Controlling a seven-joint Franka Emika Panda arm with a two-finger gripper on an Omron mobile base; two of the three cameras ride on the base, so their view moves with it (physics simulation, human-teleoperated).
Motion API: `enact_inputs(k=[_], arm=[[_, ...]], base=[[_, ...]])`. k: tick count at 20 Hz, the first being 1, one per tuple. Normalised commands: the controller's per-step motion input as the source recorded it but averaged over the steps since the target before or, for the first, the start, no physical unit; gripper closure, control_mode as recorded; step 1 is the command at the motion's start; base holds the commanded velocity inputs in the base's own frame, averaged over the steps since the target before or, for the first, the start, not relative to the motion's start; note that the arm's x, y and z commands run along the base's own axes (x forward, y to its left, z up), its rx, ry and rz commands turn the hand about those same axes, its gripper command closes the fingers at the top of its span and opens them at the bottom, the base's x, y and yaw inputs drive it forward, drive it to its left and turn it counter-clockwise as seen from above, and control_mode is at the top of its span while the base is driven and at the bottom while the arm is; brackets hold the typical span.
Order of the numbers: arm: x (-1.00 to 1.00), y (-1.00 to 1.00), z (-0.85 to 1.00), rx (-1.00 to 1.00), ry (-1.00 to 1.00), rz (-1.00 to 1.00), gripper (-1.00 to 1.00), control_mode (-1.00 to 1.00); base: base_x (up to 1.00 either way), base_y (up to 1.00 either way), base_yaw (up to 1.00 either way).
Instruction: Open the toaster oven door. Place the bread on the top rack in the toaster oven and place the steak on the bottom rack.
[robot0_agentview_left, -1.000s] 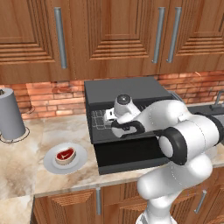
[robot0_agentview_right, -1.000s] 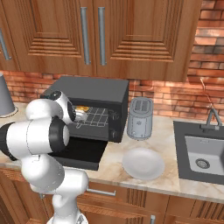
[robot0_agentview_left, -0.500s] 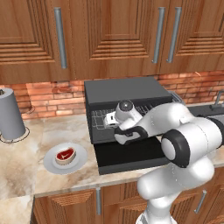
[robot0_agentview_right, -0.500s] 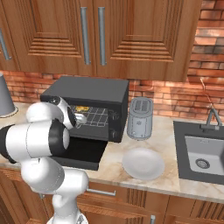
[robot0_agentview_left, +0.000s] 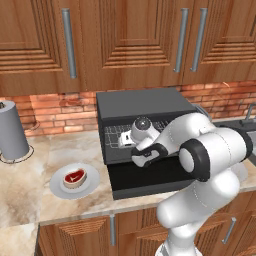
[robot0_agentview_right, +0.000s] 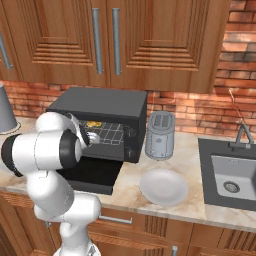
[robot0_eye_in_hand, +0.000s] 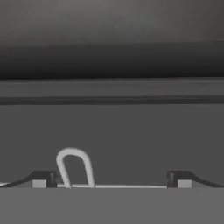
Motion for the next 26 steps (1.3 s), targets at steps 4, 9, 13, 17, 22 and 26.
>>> enact_inputs(k=[4,9,13,17,22,26], arm=[[0.11,0.0,-0.16,0.0,0.0,0.03,-1.0,-1.0],[0.23,0.0,-0.11,0.0,0.0,0.01,-1.0,-1.0],[0.3,-0.01,-0.09,0.0,0.0,0.0,-1.0,-1.0],[0.21,-0.03,-0.12,0.0,0.0,0.0,-1.0,-1.0],[0.22,-0.02,-0.1,0.0,0.0,0.0,1.0,-1.0],[0.01,0.0,-0.07,0.0,0.0,0.0,1.0,-1.0]], base=[[0.0,0.0,0.0],[0.0,0.0,0.0],[0.0,0.0,0.0],[0.0,0.0,0.0],[0.0,0.0,0.0],[0.0,0.0,0.0]])
